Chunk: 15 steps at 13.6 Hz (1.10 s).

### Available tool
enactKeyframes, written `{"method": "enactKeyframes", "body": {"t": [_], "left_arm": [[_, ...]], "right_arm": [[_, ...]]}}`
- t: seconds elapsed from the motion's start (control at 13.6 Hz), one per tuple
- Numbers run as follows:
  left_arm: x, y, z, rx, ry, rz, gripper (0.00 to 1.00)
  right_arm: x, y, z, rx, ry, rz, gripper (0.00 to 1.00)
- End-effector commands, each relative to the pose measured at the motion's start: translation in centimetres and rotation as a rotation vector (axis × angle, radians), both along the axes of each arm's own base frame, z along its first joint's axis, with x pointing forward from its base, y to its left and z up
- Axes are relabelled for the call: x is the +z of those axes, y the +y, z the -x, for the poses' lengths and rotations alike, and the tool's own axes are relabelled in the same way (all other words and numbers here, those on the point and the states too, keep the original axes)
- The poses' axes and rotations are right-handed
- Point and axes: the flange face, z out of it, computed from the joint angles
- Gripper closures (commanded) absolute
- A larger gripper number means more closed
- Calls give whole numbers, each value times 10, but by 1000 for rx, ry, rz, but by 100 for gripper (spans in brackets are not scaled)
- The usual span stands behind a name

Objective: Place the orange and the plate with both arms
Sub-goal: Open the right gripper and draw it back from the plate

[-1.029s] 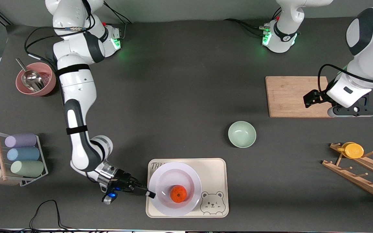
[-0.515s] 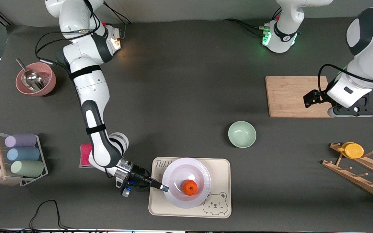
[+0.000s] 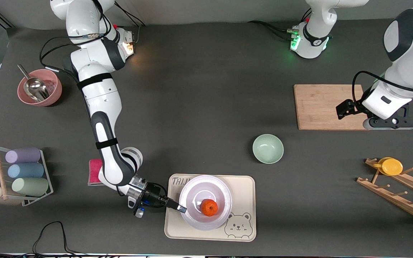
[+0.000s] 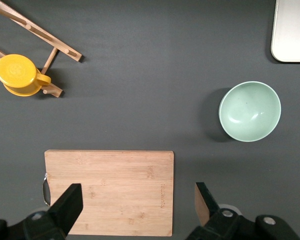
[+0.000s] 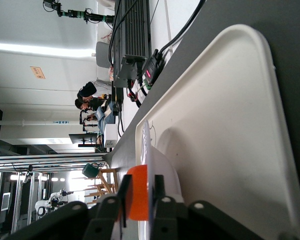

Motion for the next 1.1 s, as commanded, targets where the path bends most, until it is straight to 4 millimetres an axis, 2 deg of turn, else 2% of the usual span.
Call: {"method": "enactKeyframes", "body": {"t": [0.0,0.37,0.51,0.59,0.81,0.88,1.03], "left_arm": [[5,2,4,-14,-6,12,0],[5,2,3,-14,-7,13,0],[5,0,1,-13,-8,20,0],[5,0,1,-11,-5,23,0],[6,0,1,-10,-8,25,0],[6,-1,1,-12,-8,25,0],[6,-1,1,-13,-8,24,0]], "right_arm": [[7,-2,-6,-10,-28,4,0],[14,-7,-9,-13,-36,8,0],[26,-17,-16,-23,-50,10,0],[39,-32,-23,-40,-63,13,0],[91,-41,-34,16,-116,130,0],[109,-43,-36,44,-131,188,0],[140,-60,-32,87,-136,325,0]]}}
